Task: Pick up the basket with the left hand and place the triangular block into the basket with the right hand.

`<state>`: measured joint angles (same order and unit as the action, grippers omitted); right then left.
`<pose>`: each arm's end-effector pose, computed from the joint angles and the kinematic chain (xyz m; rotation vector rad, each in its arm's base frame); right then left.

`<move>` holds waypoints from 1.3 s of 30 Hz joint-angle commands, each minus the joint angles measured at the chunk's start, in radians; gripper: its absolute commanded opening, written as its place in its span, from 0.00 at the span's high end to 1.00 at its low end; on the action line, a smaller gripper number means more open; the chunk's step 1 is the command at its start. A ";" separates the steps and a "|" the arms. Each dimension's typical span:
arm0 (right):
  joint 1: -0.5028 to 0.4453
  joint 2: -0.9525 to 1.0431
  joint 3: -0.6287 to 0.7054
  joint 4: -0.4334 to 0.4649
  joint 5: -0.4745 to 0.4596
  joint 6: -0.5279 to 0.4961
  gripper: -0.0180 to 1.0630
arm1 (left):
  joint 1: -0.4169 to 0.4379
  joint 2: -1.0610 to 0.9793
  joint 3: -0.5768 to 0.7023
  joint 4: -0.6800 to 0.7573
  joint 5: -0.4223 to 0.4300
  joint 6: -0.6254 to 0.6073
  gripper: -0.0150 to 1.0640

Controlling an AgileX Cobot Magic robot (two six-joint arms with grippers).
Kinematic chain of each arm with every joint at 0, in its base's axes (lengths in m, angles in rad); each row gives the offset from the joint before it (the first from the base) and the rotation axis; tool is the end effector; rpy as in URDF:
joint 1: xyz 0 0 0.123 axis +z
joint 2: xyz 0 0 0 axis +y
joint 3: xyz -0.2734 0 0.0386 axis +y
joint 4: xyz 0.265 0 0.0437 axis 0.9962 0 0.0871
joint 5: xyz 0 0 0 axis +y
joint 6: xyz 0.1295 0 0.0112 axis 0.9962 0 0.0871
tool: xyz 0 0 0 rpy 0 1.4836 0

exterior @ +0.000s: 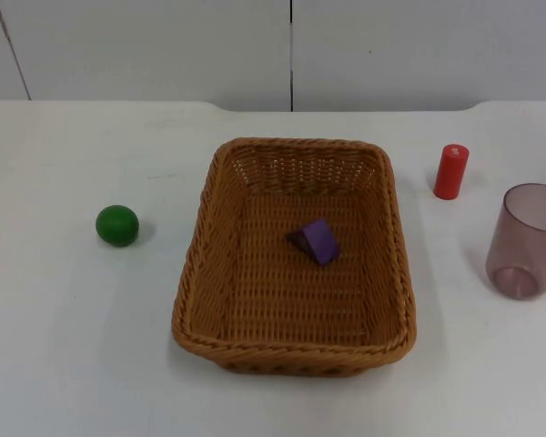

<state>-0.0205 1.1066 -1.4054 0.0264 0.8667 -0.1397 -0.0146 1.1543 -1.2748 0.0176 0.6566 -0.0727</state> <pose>0.2677 -0.0029 0.4443 -0.1172 2.0486 -0.0684 0.2996 -0.0030 0.4074 -0.0514 2.0191 -0.0357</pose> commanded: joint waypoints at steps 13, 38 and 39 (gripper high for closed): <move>-0.005 -0.006 0.002 0.002 -0.133 0.046 0.08 | 0.005 -0.010 -0.007 0.062 -0.078 -0.063 0.01; -0.005 -0.506 0.002 -0.046 0.026 -0.003 0.08 | 0.005 -0.445 -0.007 0.037 -0.042 -0.063 0.01; -0.005 -0.545 0.002 -0.046 0.046 -0.003 0.08 | 0.005 -0.464 -0.007 0.018 -0.023 -0.051 0.01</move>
<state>-0.0205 0.6114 -1.4028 -0.0114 0.8787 -0.1327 -0.0124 0.7203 -1.2775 0.0646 0.5958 -0.1281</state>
